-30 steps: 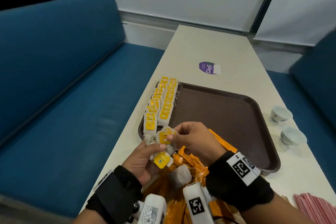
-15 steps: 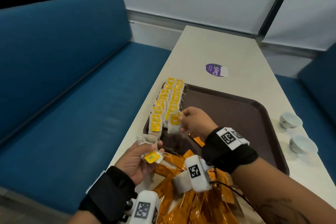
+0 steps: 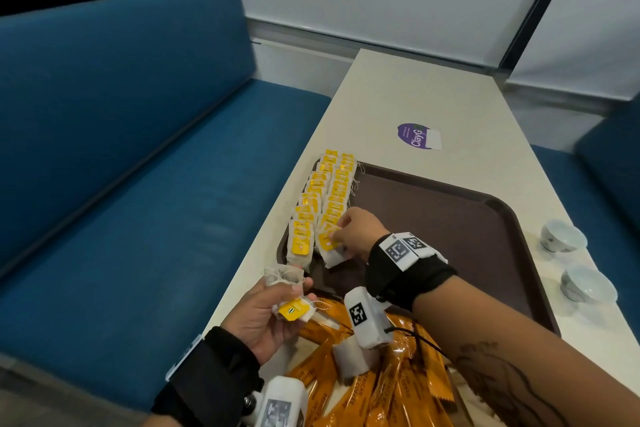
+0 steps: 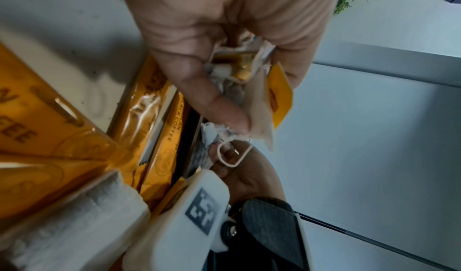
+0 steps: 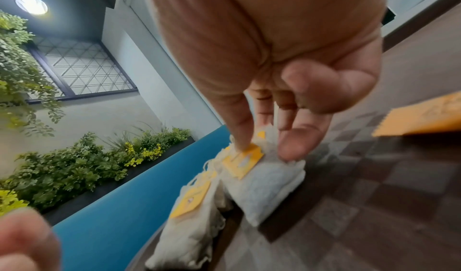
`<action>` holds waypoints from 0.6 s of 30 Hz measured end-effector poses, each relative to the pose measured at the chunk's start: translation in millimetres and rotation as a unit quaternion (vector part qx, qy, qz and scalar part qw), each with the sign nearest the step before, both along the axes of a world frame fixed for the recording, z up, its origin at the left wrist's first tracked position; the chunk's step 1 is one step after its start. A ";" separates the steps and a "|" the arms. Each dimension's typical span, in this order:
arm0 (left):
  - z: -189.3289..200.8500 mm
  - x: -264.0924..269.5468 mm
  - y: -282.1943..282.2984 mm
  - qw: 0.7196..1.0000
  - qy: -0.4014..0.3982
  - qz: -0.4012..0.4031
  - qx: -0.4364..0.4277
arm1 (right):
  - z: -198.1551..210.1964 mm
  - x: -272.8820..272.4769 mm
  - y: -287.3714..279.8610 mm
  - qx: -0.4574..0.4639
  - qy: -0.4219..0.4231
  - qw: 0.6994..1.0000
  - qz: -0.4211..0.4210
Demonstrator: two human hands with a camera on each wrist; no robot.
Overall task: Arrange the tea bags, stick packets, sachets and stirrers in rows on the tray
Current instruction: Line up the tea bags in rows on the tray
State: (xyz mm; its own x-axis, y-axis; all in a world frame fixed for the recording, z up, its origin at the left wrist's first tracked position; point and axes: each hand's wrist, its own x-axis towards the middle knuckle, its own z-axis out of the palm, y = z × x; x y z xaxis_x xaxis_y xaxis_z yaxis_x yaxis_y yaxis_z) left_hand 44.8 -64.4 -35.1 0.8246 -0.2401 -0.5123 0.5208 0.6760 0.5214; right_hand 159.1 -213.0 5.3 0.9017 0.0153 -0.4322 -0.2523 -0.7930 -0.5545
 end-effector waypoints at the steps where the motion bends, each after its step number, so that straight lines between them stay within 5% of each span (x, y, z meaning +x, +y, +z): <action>1: 0.0 0.0 0.1 1.000 -0.002 0.001 -0.001 | 0.0 -2.0 -1.0 0.009 0.005 1.000 -0.007; 12: -1.9 -1.3 -5.5 1.000 -0.011 -0.009 0.004 | -4.3 -15.2 -5.0 -0.006 0.059 0.998 -0.026; 18: -1.8 -1.5 -5.0 1.000 -0.012 -0.012 0.017 | -1.7 -16.8 3.3 0.070 0.086 0.993 -0.047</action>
State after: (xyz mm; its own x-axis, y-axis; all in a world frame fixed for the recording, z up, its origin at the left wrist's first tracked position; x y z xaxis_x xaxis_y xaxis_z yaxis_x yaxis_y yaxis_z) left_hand 43.2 -69.4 -36.9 0.8309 -0.2430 -0.5005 0.5239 0.6448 0.5566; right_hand 142.2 -209.7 3.6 0.8150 0.0055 -0.5795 -0.4223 -0.6791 -0.6003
